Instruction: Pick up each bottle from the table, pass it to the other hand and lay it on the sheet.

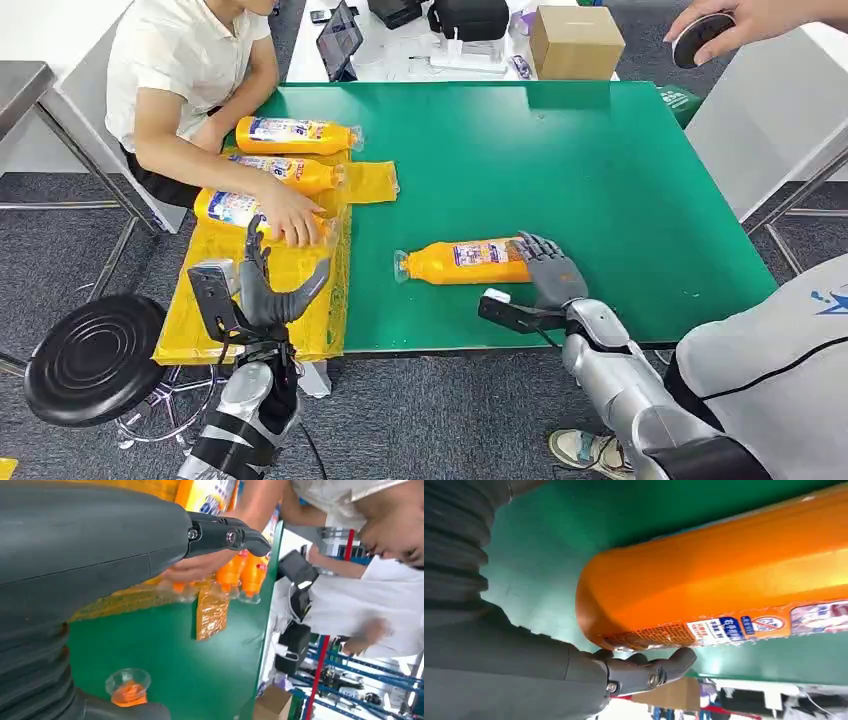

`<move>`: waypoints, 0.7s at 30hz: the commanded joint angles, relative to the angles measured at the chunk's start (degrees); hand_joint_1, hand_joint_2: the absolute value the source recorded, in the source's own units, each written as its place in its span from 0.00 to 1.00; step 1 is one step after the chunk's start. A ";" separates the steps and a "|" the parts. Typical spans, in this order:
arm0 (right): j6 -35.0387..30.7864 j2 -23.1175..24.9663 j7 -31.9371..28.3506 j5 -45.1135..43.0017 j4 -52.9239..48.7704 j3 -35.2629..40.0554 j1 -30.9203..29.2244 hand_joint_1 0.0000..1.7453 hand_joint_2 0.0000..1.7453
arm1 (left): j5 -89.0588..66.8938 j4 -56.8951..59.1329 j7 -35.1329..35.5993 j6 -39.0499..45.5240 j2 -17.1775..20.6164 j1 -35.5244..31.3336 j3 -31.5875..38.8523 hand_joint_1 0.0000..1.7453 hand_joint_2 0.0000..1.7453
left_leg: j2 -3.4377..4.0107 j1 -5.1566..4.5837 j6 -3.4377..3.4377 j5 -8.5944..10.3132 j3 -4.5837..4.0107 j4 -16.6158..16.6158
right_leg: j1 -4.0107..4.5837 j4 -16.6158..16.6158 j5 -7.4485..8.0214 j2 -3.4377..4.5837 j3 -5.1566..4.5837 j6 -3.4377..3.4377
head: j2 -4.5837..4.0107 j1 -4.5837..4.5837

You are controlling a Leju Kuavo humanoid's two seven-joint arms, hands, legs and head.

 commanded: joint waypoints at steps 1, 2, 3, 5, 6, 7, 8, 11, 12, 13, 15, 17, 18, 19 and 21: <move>2.07 2.31 1.62 -0.06 7.29 0.78 -6.01 0.00 1.00 | 0.07 6.44 0.56 -0.86 0.14 -4.32 -3.20 0.00 1.00 | 0.12 0.03 -0.11 -0.04 0.11 0.01 | 0.04 0.04 -0.02 0.07 0.07 -0.14 | 0.00 0.00; 2.03 2.57 1.77 0.27 7.54 1.08 -6.34 0.00 1.00 | 0.09 6.64 0.56 -1.03 0.07 -4.54 -3.44 0.00 1.00 | 0.08 -0.01 -0.07 -0.02 0.05 0.01 | 0.00 0.04 -0.01 0.05 0.04 -0.09 | 0.00 0.02; 2.19 2.73 1.87 0.31 7.57 1.13 -6.53 0.00 1.00 | 0.08 6.68 0.60 -1.07 -0.01 -4.63 -3.55 0.00 1.00 | 0.16 0.01 -0.12 -0.06 0.13 0.02 | 0.03 0.06 -0.03 0.11 0.08 -0.15 | 0.00 0.00; 2.19 2.73 1.87 0.31 7.57 1.13 -6.53 0.00 1.00 | 0.08 6.68 0.60 -1.07 -0.01 -4.63 -3.55 0.00 1.00 | 0.10 0.00 -0.10 -0.03 0.10 -0.01 | 0.01 0.03 -0.02 0.06 0.07 -0.11 | 0.00 0.00; 2.19 2.73 1.87 0.31 7.57 1.13 -6.53 0.00 1.00 | 0.08 6.68 0.60 -1.07 -0.01 -4.63 -3.55 0.00 1.00 | 0.07 0.01 -0.08 -0.02 0.08 -0.01 | 0.02 0.03 -0.02 0.04 0.06 -0.10 | 0.00 0.00; 2.07 2.67 1.87 0.31 7.59 1.13 -6.44 0.00 1.00 | 0.08 6.69 0.60 -1.10 0.05 -4.63 -3.58 0.00 1.00 | 0.11 0.02 -0.14 -0.06 0.16 0.00 | 0.04 0.04 -0.05 0.05 0.13 -0.16 | 0.00 0.00; 2.07 2.67 1.87 0.31 7.59 1.13 -6.44 0.00 1.00 | 0.08 6.69 0.60 -1.10 0.05 -4.63 -3.58 0.00 1.00 | 0.06 0.01 -0.10 -0.04 0.12 -0.01 | 0.02 0.03 -0.04 0.01 0.10 -0.12 | 0.00 0.00; 1.54 3.06 2.09 1.34 7.92 2.04 -6.87 0.00 1.00 | 0.10 6.66 0.78 -1.37 0.18 -4.93 -4.07 0.00 1.00 | 0.06 0.00 -0.07 -0.02 0.04 -0.01 | 0.01 0.02 0.00 0.03 0.03 -0.07 | 0.00 0.00; 1.37 3.33 2.30 2.01 7.88 2.66 -7.14 0.00 1.00 | 0.05 6.55 0.90 -1.29 0.18 -4.97 -4.15 0.00 1.00 | 0.09 0.02 -0.10 -0.05 0.11 0.00 | 0.03 0.03 -0.03 0.05 0.09 -0.12 | 0.00 0.00; 1.14 3.61 2.47 2.43 7.71 3.05 -7.31 0.00 1.00 | -0.06 6.40 1.02 -1.16 0.20 -4.96 -4.20 0.00 1.00 | 0.09 0.00 -0.07 -0.02 0.04 -0.01 | 0.01 0.03 0.00 0.06 0.01 -0.07 | 0.00 0.00; 0.28 3.95 3.17 3.86 7.30 4.34 -7.72 0.00 1.00 | -0.30 6.09 1.23 -0.91 0.29 -4.83 -4.18 0.00 1.00 | 0.17 0.01 -0.10 -0.05 0.08 0.01 | 0.02 0.06 -0.01 0.12 0.04 -0.12 | 0.00 0.00; 0.04 4.45 3.59 4.25 6.88 4.76 -8.37 0.00 1.00 | -0.41 5.99 1.29 -0.99 0.40 -4.88 -4.15 0.00 1.00 | 0.20 0.02 -0.12 -0.06 0.10 0.03 | 0.03 0.07 -0.01 0.15 0.04 -0.14 | 0.00 0.00; 0.12 4.49 3.67 4.23 6.88 4.75 -8.46 0.00 1.00 | -0.41 5.99 1.29 -1.01 0.38 -4.91 -4.16 0.00 1.00 | 0.20 0.00 -0.10 -0.04 0.05 0.01 | 0.01 0.08 0.00 0.16 -0.01 -0.11 | 0.00 0.00; 0.18 4.51 4.47 5.16 6.91 5.56 -8.81 0.00 1.00 | -0.56 6.07 1.28 -1.04 0.35 -5.11 -4.21 0.00 1.00 | 0.23 0.02 -0.13 -0.06 0.08 0.04 | 0.03 0.09 -0.01 0.17 0.02 -0.15 | 0.00 0.00; -0.14 4.64 4.93 5.88 6.73 6.29 -8.98 0.00 1.00 | -1.06 5.47 1.33 -0.90 0.45 -5.01 -4.27 0.00 1.00 | 0.13 0.01 -0.10 -0.03 0.04 0.02 | 0.02 0.07 -0.01 0.08 0.00 -0.11 | 0.00 0.00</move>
